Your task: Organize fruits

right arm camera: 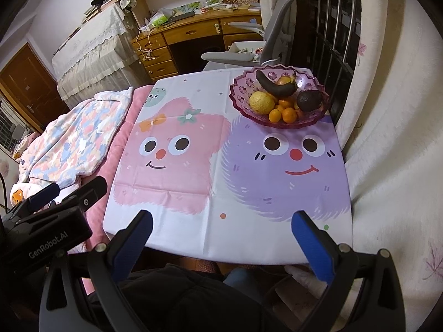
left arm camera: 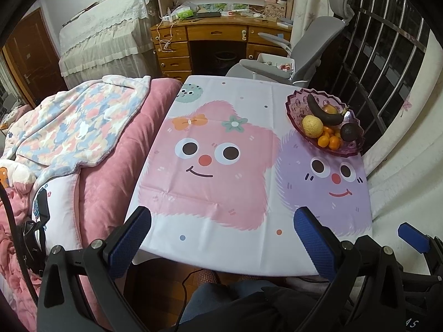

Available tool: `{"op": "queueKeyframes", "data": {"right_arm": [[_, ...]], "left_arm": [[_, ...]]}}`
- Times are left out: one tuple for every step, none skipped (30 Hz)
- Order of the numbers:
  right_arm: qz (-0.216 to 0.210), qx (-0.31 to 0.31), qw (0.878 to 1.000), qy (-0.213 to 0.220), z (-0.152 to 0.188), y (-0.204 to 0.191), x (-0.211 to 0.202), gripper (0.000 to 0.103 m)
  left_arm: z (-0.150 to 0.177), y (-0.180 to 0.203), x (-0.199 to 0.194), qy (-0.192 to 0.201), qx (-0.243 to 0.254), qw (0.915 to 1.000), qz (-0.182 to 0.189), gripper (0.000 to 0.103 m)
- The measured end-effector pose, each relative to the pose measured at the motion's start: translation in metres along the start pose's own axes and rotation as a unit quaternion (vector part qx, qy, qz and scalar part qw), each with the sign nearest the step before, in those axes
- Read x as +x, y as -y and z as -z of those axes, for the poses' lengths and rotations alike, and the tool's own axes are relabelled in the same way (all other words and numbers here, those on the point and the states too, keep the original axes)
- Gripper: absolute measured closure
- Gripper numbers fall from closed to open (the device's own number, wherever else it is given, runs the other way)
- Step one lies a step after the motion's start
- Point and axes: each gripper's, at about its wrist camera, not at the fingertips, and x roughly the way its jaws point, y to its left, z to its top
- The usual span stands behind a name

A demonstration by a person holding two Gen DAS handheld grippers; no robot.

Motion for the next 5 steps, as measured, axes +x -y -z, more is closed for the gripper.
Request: {"op": "queueKeyframes", "data": {"right_arm": [[0.000, 0.000, 1.000, 0.000, -0.0004, -0.0003, 0.0000, 0.002], [0.000, 0.000, 1.000, 0.000, 0.0012, 0.0002, 0.0000, 0.002], [-0.001, 0.000, 1.000, 0.000, 0.0001, -0.0001, -0.0001, 0.002], [-0.001, 0.000, 1.000, 0.000, 0.0001, 0.0000, 0.0001, 0.002], [-0.001, 0.000, 1.000, 0.000, -0.0008, -0.0007, -0.0001, 0.002]], "left_arm": [[0.0001, -0.0002, 0.0000, 0.001, 0.000, 1.0000, -0.001, 0.001], [-0.0012, 0.0013, 0.0008, 0.001, 0.000, 1.0000, -0.001, 0.001], [-0.0009, 0.0016, 0.0009, 0.000, 0.000, 1.0000, -0.002, 0.001], [-0.0008, 0.0015, 0.0009, 0.000, -0.001, 1.0000, -0.002, 0.001], [-0.0013, 0.0050, 0.0016, 0.000, -0.002, 1.0000, -0.004, 0.001]]}}
